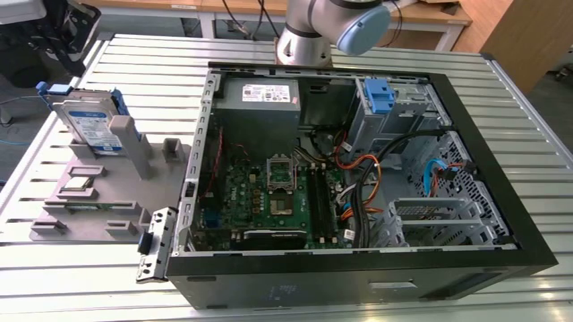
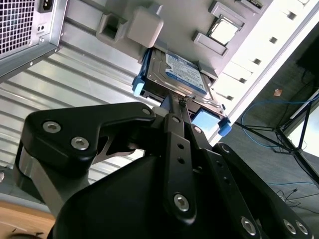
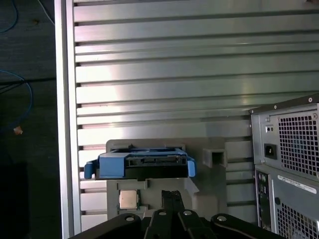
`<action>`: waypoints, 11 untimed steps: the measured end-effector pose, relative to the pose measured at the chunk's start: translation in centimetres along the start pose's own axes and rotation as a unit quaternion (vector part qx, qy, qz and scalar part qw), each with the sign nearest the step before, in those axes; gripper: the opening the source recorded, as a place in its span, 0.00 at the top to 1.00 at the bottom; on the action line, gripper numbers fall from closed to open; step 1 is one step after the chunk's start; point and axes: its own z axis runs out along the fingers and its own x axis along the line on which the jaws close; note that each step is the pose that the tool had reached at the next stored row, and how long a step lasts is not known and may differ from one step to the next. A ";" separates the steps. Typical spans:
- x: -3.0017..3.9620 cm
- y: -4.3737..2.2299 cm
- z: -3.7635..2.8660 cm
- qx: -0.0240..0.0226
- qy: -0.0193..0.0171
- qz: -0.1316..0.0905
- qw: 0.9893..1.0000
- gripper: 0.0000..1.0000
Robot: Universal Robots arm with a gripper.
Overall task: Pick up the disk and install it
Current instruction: 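Reach for the disk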
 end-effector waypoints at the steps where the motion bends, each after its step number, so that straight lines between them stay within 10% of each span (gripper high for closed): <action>1: 0.09 0.06 0.12 0.000 0.000 0.000 1.000 0.90; 11: 1.49 0.27 1.54 0.000 0.000 0.000 1.000 0.90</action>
